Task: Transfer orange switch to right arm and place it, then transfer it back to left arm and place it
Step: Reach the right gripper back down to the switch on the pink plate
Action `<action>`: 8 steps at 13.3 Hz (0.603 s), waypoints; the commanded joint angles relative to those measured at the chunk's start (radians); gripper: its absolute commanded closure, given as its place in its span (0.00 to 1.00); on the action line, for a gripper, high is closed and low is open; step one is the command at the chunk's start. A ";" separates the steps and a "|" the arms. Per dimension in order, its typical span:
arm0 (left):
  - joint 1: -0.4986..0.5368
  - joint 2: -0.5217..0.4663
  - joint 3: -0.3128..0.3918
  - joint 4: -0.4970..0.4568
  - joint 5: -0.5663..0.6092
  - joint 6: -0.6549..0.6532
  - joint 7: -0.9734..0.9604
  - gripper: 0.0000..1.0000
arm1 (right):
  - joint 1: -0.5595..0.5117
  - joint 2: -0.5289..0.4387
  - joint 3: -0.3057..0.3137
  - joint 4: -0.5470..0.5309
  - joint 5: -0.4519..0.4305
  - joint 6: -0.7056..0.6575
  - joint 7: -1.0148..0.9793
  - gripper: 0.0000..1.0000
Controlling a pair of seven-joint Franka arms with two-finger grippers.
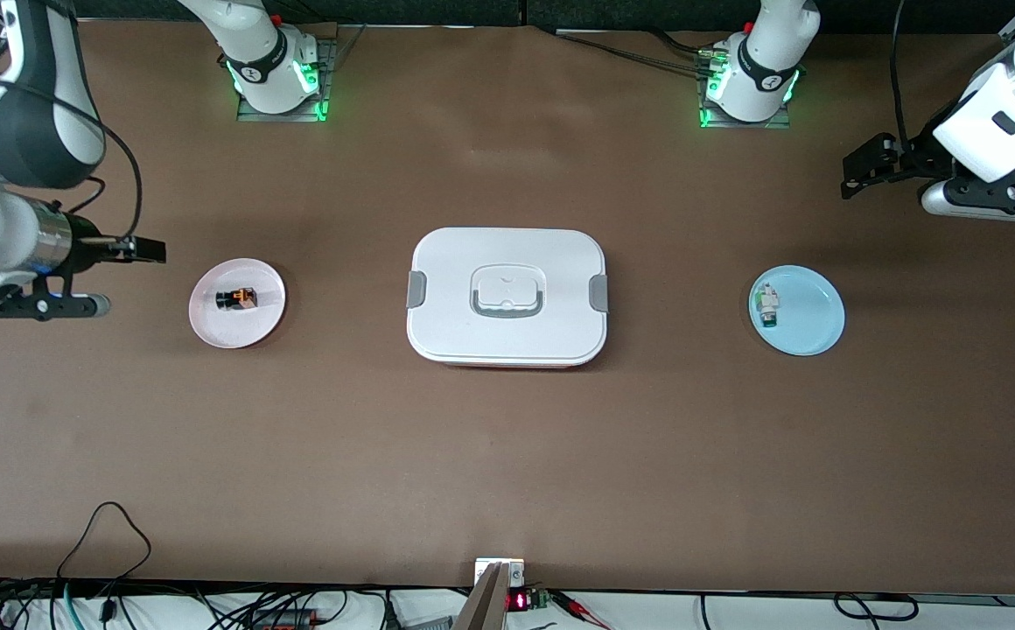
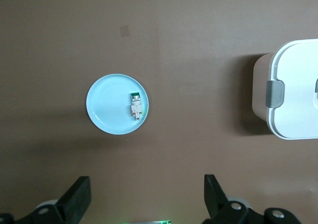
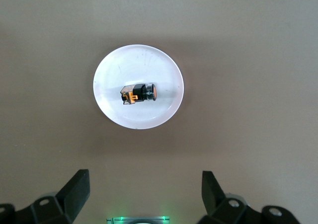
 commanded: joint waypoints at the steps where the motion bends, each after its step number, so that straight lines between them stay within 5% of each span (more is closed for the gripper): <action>1: 0.000 -0.007 0.000 -0.009 -0.017 0.013 -0.010 0.00 | 0.005 0.053 -0.002 0.001 0.010 0.026 0.012 0.00; 8: 0.004 -0.010 0.006 -0.012 0.001 -0.001 0.012 0.00 | 0.010 0.023 -0.001 -0.307 0.005 0.400 0.010 0.00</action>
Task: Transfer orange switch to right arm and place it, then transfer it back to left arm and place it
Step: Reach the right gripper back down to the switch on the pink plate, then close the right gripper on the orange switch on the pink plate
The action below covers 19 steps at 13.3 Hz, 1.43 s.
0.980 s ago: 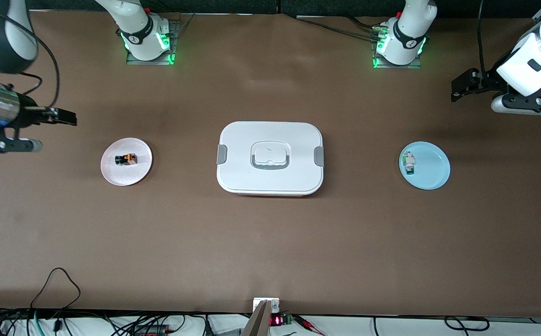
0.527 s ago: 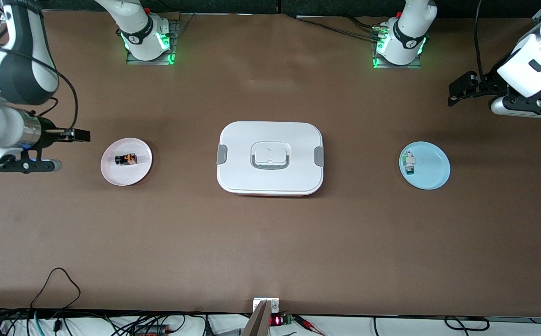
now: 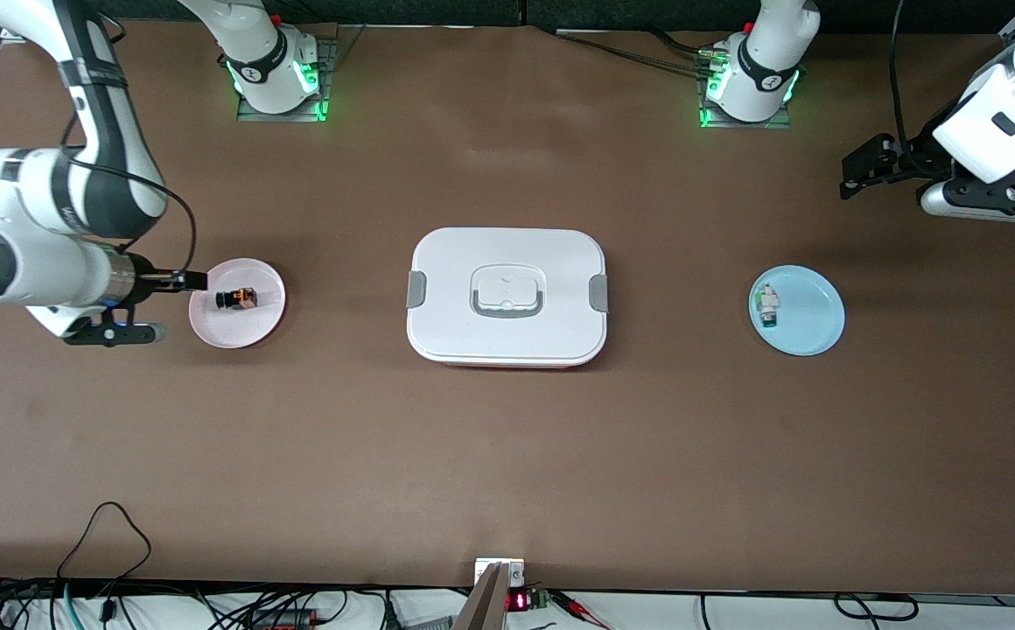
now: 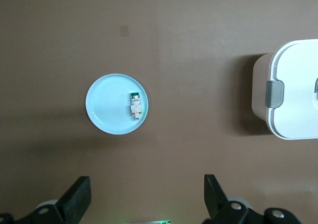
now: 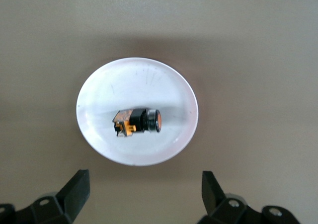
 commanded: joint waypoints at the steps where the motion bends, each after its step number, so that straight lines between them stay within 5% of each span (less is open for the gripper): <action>1: 0.002 -0.010 0.000 -0.010 0.002 -0.003 0.010 0.00 | 0.009 -0.042 0.001 -0.123 0.003 0.118 0.010 0.00; 7: 0.004 -0.013 -0.002 -0.010 0.024 -0.030 0.010 0.00 | 0.009 -0.022 0.007 -0.283 -0.029 0.377 -0.006 0.00; 19: 0.004 -0.015 -0.002 -0.010 0.024 -0.035 0.011 0.00 | 0.051 0.067 0.007 -0.284 -0.119 0.491 0.005 0.00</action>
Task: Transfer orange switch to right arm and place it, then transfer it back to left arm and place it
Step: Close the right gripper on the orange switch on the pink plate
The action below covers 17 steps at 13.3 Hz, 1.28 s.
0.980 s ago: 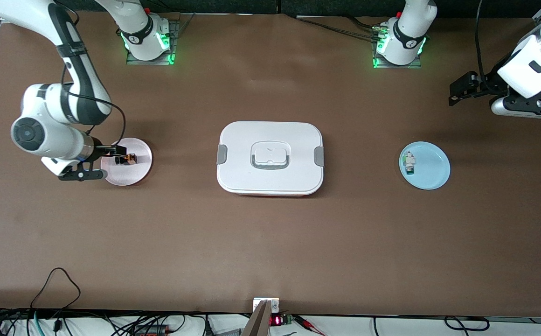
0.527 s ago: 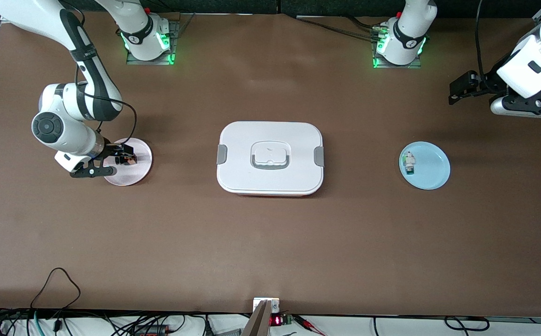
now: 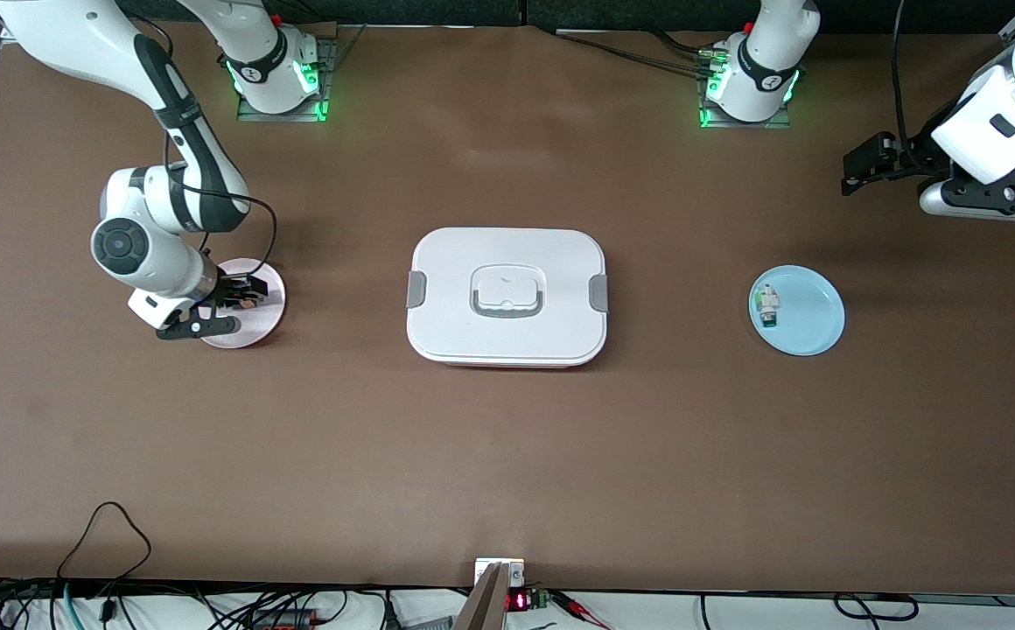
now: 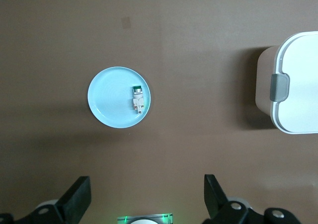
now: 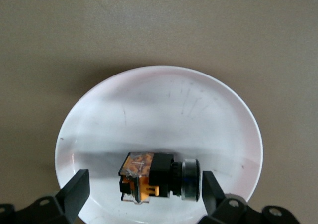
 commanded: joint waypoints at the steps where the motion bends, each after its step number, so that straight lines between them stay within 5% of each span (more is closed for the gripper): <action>1: 0.004 -0.014 -0.002 -0.009 0.016 -0.008 0.011 0.00 | 0.001 0.004 -0.001 -0.009 -0.051 0.021 0.010 0.00; 17: 0.004 -0.015 -0.002 -0.007 0.016 -0.009 0.011 0.00 | -0.017 0.034 -0.001 -0.066 -0.110 0.113 -0.002 0.00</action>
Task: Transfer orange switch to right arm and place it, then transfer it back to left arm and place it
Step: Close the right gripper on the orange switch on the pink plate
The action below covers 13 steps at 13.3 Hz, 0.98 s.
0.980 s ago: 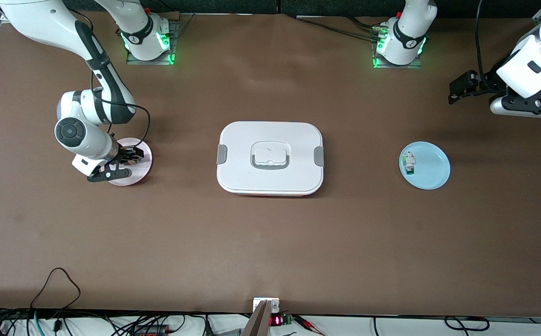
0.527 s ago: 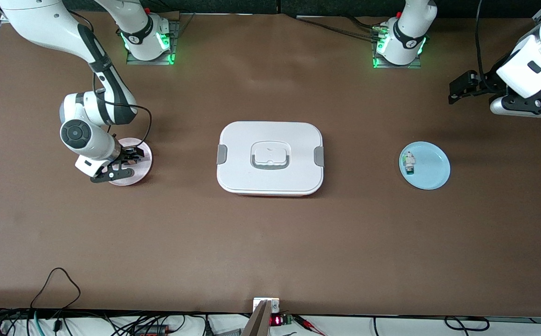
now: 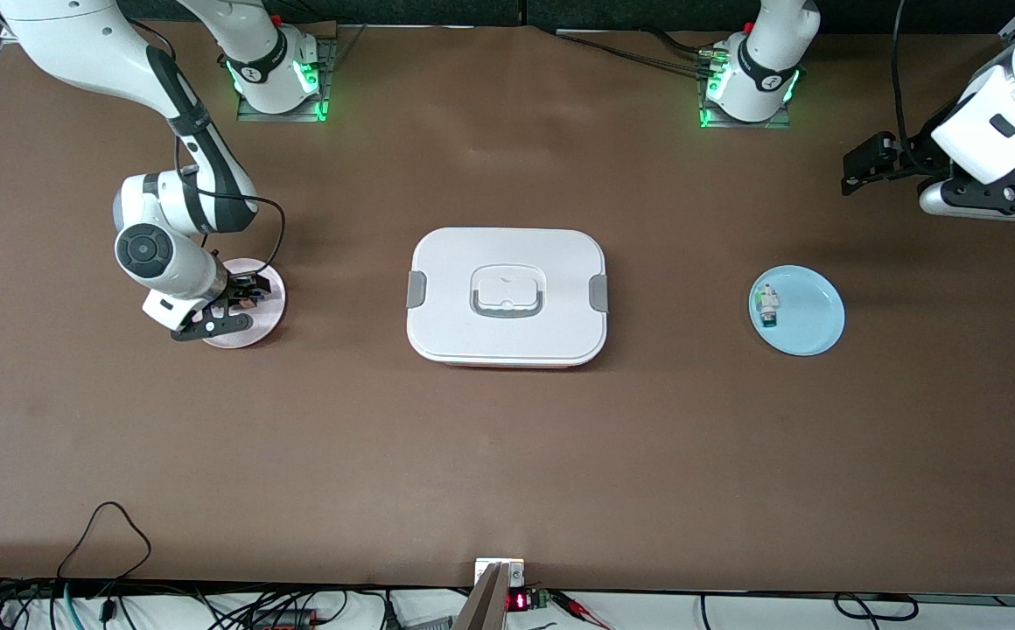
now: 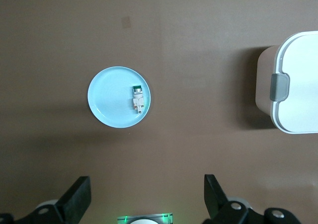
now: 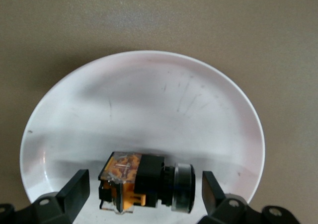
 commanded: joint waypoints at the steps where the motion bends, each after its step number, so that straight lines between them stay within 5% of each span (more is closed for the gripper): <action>1: 0.004 -0.016 -0.002 -0.007 0.016 -0.009 0.011 0.00 | -0.017 0.003 0.002 -0.041 -0.019 0.071 -0.003 0.00; 6: 0.004 -0.016 -0.002 -0.007 0.016 -0.010 0.011 0.00 | -0.019 0.003 0.002 -0.041 -0.019 0.068 -0.001 0.01; 7: 0.004 -0.016 -0.002 -0.007 0.016 -0.010 0.011 0.00 | -0.019 0.003 0.002 -0.041 -0.019 0.067 -0.006 0.10; 8: 0.004 -0.014 -0.002 -0.007 0.016 -0.010 0.011 0.00 | -0.020 0.002 0.002 -0.041 -0.019 0.065 -0.003 0.36; 10: 0.004 -0.016 -0.002 -0.007 0.016 -0.010 0.011 0.00 | -0.026 -0.003 0.002 -0.030 -0.017 0.062 0.003 0.66; 13: 0.002 -0.016 -0.002 -0.007 0.016 -0.010 0.011 0.00 | -0.023 -0.014 0.008 -0.029 0.024 0.061 0.003 0.76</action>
